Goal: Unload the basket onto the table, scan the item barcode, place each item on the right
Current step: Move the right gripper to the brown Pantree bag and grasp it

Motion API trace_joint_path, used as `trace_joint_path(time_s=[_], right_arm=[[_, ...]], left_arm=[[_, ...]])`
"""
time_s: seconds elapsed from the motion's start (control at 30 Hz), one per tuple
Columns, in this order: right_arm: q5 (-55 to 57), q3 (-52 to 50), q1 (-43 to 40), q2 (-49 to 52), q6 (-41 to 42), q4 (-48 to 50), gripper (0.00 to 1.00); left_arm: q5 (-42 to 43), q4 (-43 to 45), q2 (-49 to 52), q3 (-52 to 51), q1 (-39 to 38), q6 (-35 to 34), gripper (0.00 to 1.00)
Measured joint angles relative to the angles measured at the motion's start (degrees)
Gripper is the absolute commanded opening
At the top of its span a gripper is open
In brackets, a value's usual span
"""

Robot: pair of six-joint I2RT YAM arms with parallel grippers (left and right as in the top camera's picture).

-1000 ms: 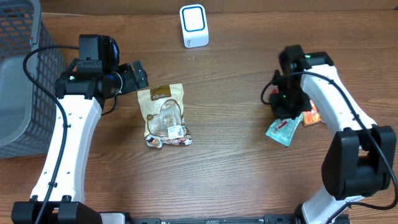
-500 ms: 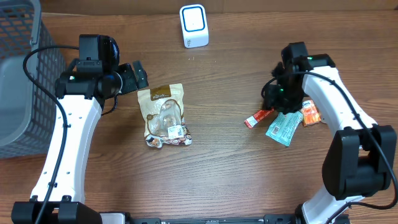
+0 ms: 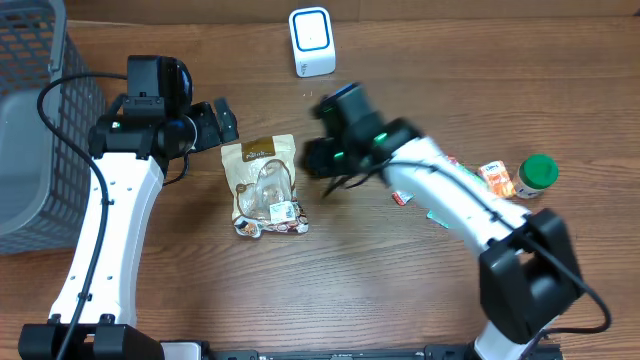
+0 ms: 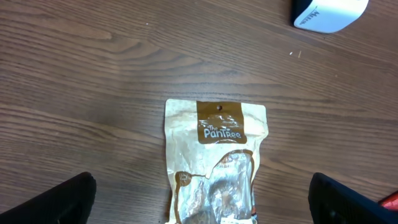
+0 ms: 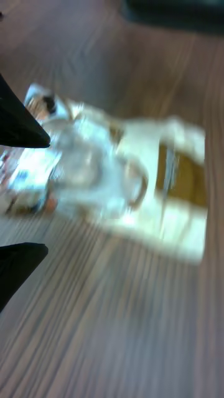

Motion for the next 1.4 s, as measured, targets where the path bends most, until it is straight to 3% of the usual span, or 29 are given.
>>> trace_joint_path(time_s=[0.23, 0.6, 0.8, 1.1, 1.3, 1.4], right_arm=[[11.5, -0.02, 12.41, 4.57, 2.56, 11.47, 0.5], [18.23, -0.02, 13.53, 14.23, 5.84, 11.87, 0.51], [24.85, 0.37, 13.35, 12.09, 13.33, 2.12, 0.51], [28.59, 0.17, 9.73, 9.09, 33.59, -13.0, 0.51], [28.85, 0.02, 7.34, 2.16, 37.66, -19.5, 0.53], [28.94, 0.04, 7.08, -1.2, 38.51, -22.43, 0.48]], left_arm=[[-0.02, 0.0, 0.0, 0.0, 0.0, 0.0, 1.0], [-0.02, 0.04, 0.0, 0.0, 0.0, 0.0, 1.0], [-0.02, 0.0, 0.0, 0.0, 0.0, 0.0, 1.0], [0.0, 0.0, 0.0, 0.0, 0.0, 0.0, 1.0], [-0.02, 0.02, 0.0, 0.0, 0.0, 0.0, 1.0], [-0.02, 0.02, 0.0, 0.0, 0.0, 0.0, 1.0]])
